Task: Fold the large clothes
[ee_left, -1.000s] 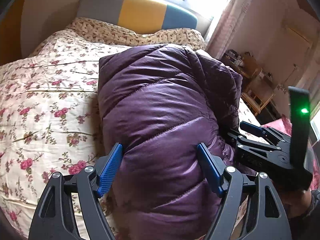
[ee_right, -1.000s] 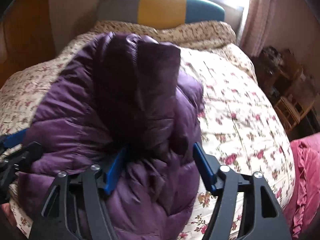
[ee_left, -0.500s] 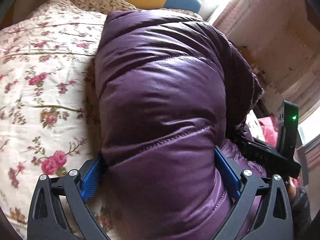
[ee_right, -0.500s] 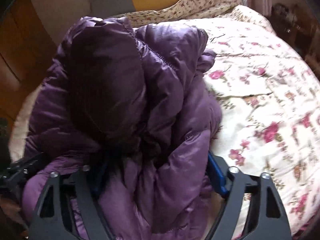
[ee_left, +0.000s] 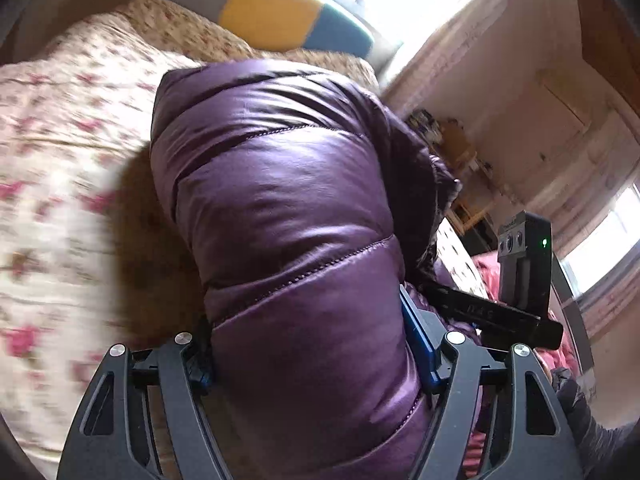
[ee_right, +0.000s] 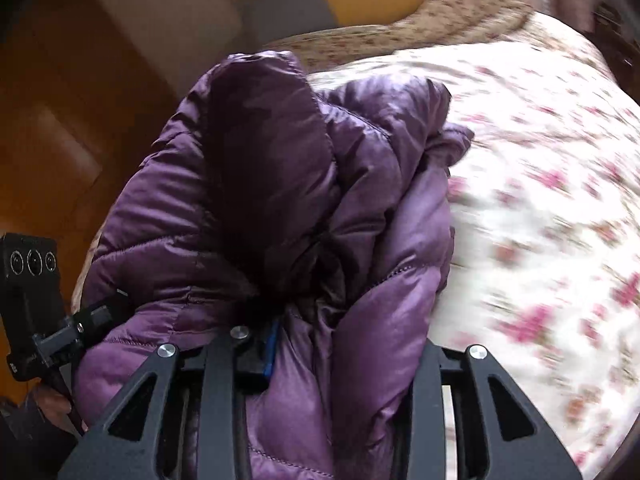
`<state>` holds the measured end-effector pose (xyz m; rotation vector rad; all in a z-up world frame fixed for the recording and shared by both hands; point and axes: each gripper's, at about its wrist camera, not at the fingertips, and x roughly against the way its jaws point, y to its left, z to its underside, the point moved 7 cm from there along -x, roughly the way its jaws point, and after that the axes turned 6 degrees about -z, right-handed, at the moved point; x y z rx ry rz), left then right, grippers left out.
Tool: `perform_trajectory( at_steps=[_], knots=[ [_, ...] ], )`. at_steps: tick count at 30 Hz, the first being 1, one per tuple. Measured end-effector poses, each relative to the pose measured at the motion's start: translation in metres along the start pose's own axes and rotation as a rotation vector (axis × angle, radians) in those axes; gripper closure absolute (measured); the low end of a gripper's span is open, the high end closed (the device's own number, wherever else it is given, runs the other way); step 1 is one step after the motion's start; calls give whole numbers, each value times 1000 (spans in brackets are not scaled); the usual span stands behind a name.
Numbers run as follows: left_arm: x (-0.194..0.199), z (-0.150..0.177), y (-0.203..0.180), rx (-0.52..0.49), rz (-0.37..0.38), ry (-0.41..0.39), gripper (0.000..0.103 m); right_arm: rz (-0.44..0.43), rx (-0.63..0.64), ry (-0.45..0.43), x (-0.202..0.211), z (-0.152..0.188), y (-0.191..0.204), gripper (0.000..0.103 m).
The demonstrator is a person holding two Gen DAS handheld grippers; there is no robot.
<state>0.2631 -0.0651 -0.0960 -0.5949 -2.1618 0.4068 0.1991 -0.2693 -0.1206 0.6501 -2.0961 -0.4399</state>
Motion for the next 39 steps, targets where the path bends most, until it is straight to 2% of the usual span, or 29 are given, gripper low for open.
perform_trajectory(
  at_steps=[5, 9, 13, 16, 21, 25, 27, 34, 39],
  knots=[
    [60, -14, 62, 40, -105, -77, 31, -101, 111, 41, -54, -13, 81, 72],
    [104, -17, 116, 93, -196, -119, 31, -142, 174, 76, -94, -14, 131, 72],
    [119, -5, 153, 152, -260, -132, 28, -121, 224, 108, -121, -8, 154, 70],
    [113, 14, 173, 203, -287, -118, 22, -92, 235, 119, -136, -3, 158, 67],
    [94, 26, 182, 229, -307, -119, 18, -66, 249, 123, -147, 6, 138, 64],
    [90, 28, 182, 243, -323, -123, 18, -53, 248, 120, -147, 23, 143, 62],
    [93, 25, 181, 238, -348, -126, 18, -43, 242, 111, -145, 12, 142, 55],
    [124, 22, 160, 199, -512, -180, 8, -3, 240, 40, -115, 7, 143, 31],
    [146, 27, 143, 178, -601, -223, 8, 29, 269, -11, -83, 20, 150, 27]
  ],
)
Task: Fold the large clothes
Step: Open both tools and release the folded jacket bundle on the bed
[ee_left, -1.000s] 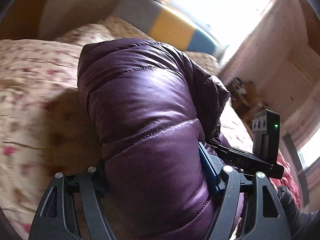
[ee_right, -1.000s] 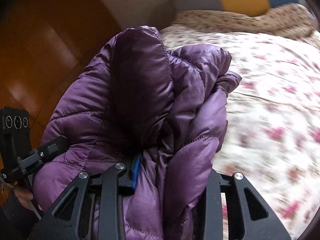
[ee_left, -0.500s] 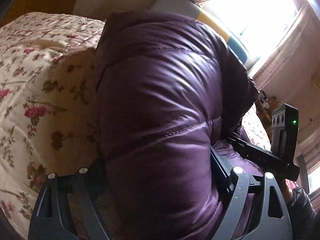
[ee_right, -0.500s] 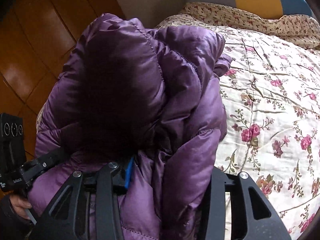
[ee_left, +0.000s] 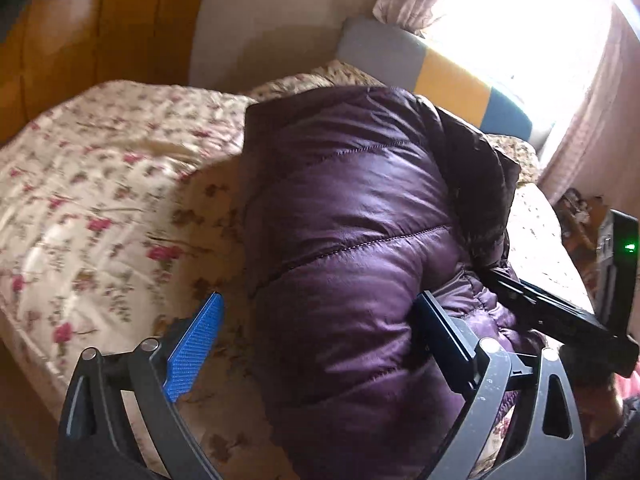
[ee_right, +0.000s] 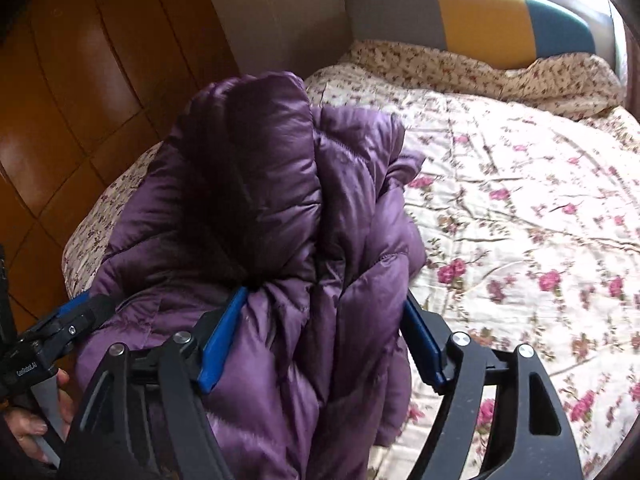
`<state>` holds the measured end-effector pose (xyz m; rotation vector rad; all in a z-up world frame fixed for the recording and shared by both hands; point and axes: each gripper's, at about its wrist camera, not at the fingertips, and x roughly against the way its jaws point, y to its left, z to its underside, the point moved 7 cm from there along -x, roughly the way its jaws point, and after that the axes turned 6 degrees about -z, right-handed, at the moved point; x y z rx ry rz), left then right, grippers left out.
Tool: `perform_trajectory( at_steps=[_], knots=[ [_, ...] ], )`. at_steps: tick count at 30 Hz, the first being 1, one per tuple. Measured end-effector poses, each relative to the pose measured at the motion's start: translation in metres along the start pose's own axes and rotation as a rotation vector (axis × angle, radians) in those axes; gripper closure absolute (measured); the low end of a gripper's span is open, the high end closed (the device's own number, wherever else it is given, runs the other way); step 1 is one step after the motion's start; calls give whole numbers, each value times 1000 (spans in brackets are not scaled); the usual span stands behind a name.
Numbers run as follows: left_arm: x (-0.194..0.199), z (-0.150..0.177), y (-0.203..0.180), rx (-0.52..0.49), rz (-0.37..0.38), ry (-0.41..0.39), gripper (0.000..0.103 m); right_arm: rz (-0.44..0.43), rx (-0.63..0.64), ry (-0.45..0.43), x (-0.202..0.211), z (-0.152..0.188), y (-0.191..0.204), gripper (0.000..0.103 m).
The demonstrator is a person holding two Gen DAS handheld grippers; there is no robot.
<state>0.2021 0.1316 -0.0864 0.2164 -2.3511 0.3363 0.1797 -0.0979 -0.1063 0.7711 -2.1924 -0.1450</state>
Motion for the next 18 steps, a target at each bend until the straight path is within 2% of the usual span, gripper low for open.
perform_trajectory(
  at_steps=[5, 12, 18],
  knots=[
    [24, 1, 3, -5, -51, -50, 8, 31, 40, -33, 24, 7, 14, 24],
    [45, 0, 14, 5, -111, -93, 8, 74, 120, -81, 55, 22, 55, 19],
    [59, 5, 20, 17, -153, -118, 8, 98, 126, -83, 54, 20, 67, 19]
  ],
)
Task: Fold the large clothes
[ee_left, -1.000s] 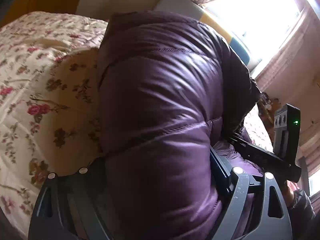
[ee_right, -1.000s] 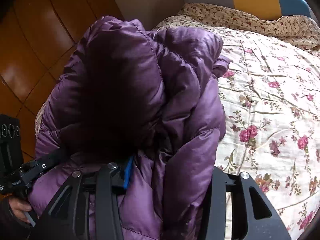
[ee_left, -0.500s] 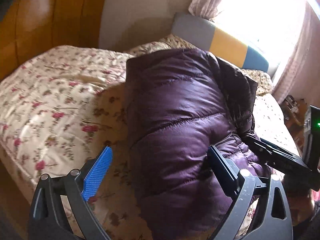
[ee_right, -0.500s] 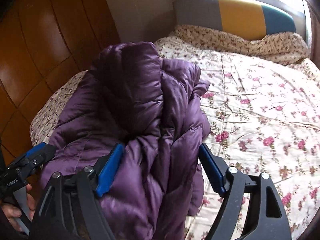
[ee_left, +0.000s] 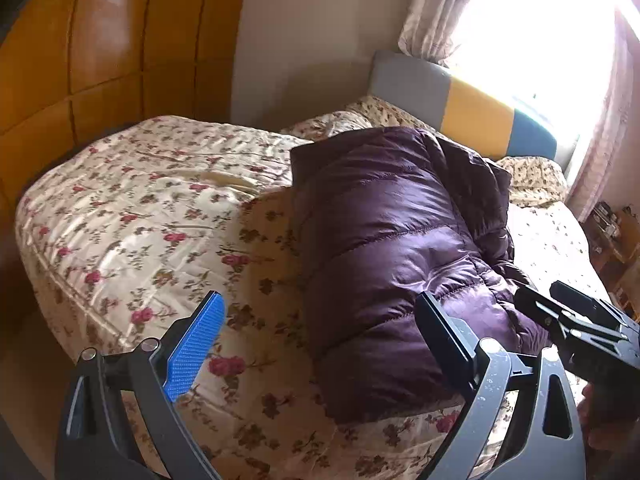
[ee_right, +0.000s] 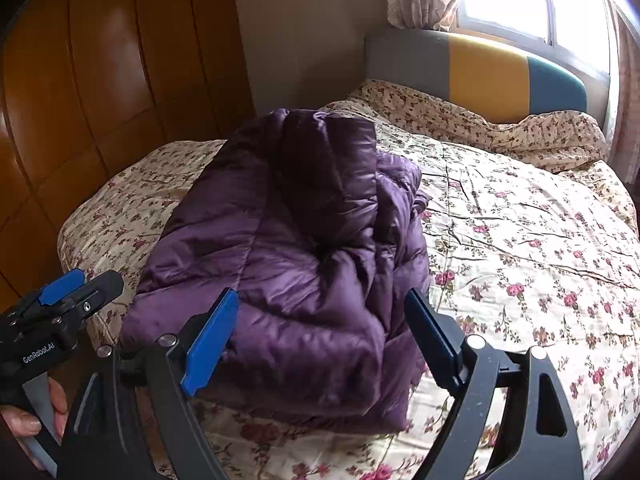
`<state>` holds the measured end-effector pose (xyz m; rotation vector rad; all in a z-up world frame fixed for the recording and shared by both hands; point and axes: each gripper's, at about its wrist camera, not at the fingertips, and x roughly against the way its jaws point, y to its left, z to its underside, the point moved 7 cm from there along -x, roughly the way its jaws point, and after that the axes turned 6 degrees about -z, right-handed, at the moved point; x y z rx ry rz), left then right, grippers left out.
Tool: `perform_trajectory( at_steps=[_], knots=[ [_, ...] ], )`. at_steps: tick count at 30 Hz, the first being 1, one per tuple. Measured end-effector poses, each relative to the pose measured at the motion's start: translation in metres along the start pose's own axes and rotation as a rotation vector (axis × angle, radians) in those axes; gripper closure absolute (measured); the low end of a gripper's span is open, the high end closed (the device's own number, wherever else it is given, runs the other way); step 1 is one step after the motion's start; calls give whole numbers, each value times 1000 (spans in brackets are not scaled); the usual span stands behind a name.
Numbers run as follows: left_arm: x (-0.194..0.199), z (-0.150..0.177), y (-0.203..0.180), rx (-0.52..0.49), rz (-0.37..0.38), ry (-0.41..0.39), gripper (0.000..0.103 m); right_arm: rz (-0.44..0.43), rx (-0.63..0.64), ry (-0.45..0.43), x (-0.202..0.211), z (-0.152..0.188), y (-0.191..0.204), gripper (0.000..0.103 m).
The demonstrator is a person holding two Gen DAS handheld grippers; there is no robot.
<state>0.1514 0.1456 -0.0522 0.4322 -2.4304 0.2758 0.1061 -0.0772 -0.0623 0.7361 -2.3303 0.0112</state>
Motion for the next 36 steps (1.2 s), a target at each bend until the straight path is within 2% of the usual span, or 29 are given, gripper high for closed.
perform_trajectory(
  at_steps=[7, 13, 31, 36],
  knots=[
    [10, 5, 9, 15, -54, -6, 6, 65, -4, 4, 6, 1, 9, 12],
    [19, 12, 11, 19, -81, -16, 3, 118, -22, 11, 14, 2, 11, 2],
    [36, 34, 21, 15, -183, -7, 3, 149, -17, -11, 32, 19, 19, 2],
    [38, 37, 23, 49, -169, 3, 3, 164, -16, -15, 33, 24, 19, 2]
  ],
)
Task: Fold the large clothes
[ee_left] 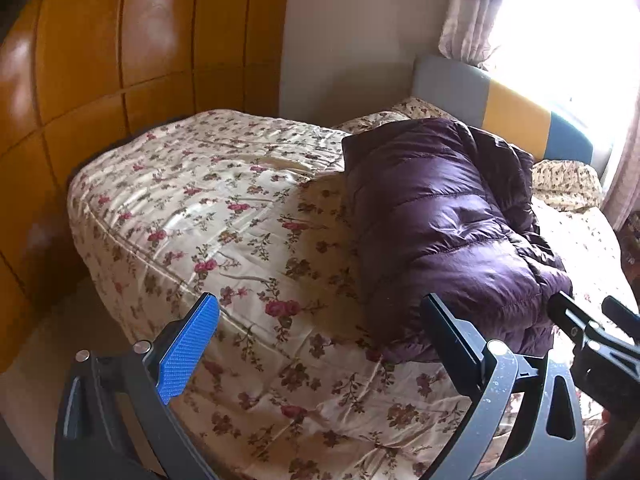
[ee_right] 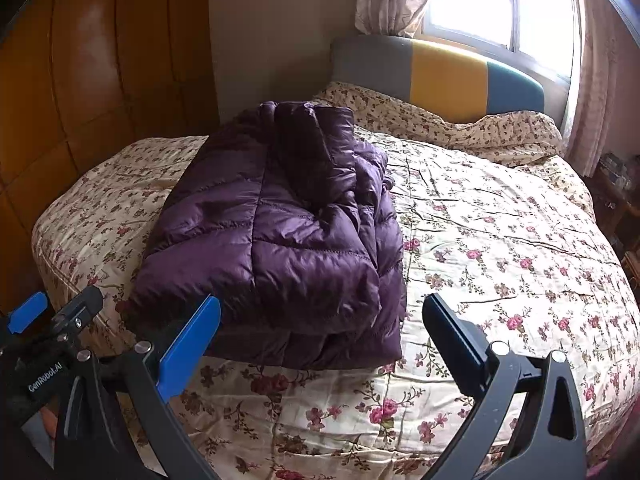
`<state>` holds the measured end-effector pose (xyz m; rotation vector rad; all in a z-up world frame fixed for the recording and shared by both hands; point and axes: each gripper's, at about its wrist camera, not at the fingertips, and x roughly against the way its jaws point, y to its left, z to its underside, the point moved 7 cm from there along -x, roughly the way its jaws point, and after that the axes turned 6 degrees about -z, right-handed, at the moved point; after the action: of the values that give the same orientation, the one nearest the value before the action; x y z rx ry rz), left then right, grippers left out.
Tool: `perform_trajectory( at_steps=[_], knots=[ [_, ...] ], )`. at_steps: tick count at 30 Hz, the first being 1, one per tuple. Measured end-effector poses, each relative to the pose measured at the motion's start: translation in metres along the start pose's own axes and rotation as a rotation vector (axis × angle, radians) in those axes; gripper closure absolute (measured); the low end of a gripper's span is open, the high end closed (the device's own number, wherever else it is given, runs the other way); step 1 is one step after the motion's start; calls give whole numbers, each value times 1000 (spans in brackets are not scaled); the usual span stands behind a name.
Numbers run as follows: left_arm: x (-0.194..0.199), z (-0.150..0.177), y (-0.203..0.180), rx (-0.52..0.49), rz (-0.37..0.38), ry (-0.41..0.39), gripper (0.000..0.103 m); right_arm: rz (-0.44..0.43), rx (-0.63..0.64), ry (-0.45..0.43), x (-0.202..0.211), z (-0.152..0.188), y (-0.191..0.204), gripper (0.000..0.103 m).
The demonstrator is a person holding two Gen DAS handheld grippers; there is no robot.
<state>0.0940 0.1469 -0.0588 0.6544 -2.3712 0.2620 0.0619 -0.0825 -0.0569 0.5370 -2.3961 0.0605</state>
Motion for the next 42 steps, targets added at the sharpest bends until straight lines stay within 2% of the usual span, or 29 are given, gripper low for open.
perform_trajectory(
  at_steps=[42],
  knots=[
    [11, 1, -17, -50, 3, -6, 3, 2, 8, -2, -3, 1, -2, 2]
  ],
)
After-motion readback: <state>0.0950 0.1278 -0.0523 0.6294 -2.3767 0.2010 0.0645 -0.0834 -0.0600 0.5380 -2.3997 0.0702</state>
